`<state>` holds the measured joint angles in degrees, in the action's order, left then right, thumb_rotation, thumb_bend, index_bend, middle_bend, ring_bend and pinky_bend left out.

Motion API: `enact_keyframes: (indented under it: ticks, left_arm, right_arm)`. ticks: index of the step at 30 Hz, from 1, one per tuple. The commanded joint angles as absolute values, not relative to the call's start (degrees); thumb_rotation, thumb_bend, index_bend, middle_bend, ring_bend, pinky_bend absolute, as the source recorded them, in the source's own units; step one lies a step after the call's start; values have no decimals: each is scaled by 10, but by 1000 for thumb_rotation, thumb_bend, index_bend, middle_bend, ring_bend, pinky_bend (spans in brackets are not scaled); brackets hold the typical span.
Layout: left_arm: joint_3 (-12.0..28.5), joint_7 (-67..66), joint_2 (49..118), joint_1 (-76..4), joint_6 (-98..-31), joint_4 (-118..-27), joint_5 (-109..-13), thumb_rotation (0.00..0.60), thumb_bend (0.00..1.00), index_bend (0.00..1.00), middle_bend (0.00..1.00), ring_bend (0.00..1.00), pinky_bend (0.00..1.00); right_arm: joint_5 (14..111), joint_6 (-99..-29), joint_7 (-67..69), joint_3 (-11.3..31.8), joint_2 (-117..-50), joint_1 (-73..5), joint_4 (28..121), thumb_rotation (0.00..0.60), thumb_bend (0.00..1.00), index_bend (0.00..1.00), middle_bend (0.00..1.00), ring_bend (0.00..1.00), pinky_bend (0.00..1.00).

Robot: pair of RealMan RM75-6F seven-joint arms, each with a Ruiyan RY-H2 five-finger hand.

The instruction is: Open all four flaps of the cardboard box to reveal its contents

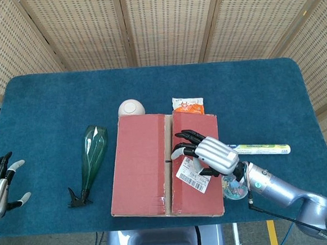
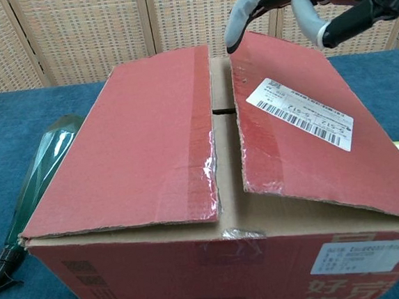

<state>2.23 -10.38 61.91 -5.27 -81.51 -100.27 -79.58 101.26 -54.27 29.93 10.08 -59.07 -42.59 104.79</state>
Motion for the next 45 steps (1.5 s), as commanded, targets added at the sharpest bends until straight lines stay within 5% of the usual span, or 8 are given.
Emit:
enact_keyframes:
  ticks: [1, 29, 45]
  left_arm:
    - [22, -100, 619, -53, -814, -1001, -794, 600, 203, 180, 0, 0, 0]
    - [17, -67, 618, -47, -811, -983, -794, 600, 203, 180, 0, 0, 0]
    - [18, -62, 617, -48, -812, -983, -799, 600, 202, 180, 0, 0, 0]
  right_arm:
    - [1007, -531, 299, 104, -592, -439, 1054, 600, 1000, 293, 284, 0, 0]
    - [958, -494, 232, 88, -620, -485, 1054, 600, 1000, 293, 312, 0, 0]
    - [946, -508, 222, 82, -613, -484, 1049, 600, 1000, 317, 425, 0, 0]
